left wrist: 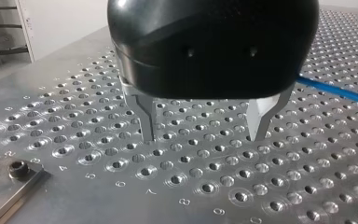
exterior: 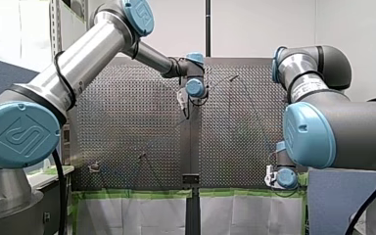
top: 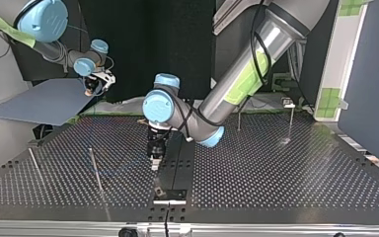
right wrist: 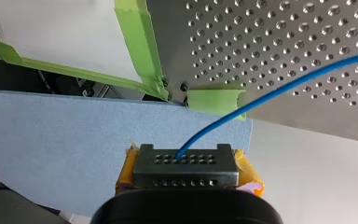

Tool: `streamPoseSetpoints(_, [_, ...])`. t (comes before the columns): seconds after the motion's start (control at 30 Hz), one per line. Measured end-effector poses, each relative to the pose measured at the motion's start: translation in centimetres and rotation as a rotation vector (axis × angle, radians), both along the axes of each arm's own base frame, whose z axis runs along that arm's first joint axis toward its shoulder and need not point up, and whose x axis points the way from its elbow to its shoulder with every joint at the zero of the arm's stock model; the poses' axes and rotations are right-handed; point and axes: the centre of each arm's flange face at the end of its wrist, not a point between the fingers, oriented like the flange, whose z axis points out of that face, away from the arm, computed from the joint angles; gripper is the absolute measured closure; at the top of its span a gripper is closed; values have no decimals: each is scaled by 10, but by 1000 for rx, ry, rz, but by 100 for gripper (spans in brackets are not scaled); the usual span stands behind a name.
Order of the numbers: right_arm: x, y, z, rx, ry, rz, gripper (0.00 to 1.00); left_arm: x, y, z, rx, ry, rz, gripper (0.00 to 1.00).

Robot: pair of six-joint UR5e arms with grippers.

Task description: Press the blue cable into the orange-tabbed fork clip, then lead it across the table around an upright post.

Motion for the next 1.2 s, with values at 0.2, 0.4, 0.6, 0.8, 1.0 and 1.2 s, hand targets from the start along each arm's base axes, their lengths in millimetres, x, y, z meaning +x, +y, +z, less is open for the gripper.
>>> streamPoseSetpoints(0.2, [-4,-2,-2,-13,-2,-5,100,0,1,-1,3,4,3,5])
streamPoseSetpoints(0.4, [-10,-10,-1,-42,0,-5,100,0,1,-1,6,4,4,5])
streamPoseSetpoints(0.6, [-11,-13,0,-52,4,4,100,-1,1,-1,11,6,6,5])
streamPoseSetpoints(0.8, [-11,-13,0,-47,5,7,100,-7,0,-4,48,32,5,5])
streamPoseSetpoints(1.0, [-14,-11,-1,-34,12,1,100,-12,1,-8,100,62,1,5])
streamPoseSetpoints(1.2, [-13,-1,4,-18,44,7,100,-13,-1,-8,103,58,2,5])
